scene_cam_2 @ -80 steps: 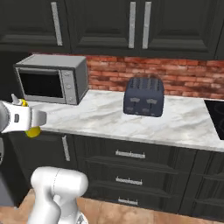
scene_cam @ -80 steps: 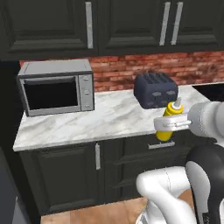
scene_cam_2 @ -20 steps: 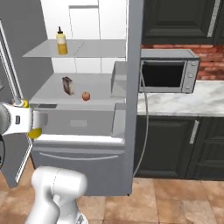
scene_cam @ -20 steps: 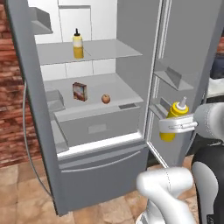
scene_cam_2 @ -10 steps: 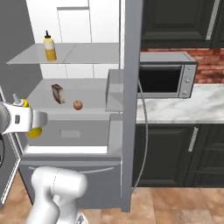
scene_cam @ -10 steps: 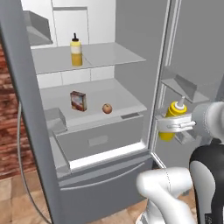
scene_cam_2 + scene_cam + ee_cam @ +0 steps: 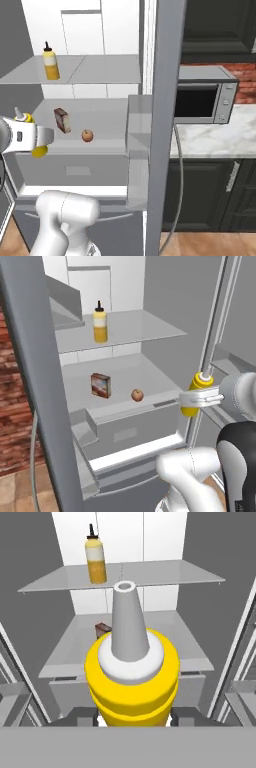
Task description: Place the mustard and mustard from the counter to the top shelf of the fridge. If the existing items in the fridge are on the top shelf, move them to other shelves.
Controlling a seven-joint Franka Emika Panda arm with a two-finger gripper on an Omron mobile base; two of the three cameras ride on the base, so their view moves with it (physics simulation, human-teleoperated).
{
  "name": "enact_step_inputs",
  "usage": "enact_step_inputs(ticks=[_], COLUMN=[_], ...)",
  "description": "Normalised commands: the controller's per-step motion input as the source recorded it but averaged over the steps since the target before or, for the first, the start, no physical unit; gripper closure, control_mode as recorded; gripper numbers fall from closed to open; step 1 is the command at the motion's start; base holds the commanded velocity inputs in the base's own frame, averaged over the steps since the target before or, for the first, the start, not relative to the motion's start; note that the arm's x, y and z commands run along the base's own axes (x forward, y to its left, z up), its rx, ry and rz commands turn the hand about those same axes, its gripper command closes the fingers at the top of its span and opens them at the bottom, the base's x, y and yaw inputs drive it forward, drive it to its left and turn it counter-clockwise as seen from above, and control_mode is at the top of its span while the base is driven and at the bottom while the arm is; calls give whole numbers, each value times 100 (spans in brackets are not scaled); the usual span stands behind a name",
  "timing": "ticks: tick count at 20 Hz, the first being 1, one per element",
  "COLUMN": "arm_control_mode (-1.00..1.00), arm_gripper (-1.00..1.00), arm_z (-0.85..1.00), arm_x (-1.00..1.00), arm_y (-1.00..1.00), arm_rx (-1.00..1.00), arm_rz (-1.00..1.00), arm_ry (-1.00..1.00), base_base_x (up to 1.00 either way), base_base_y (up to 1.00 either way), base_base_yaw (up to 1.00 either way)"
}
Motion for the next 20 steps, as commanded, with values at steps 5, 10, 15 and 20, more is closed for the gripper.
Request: enact_step_inputs(ticks=[5,10,15,20], arm_control_mode=[100,100,100,-100], arm_gripper=[100,100,100,100], arm_z=[0,0,0,60], arm_x=[0,0,0,44], arm_y=[0,0,0,7], arm_rx=[0,0,0,0], arm_rz=[0,0,0,-5], arm_ry=[0,0,0,0], base_base_x=[59,51,44,0], base_base_y=[28,18,15,0], base_base_yaw=[0,0,0,0])
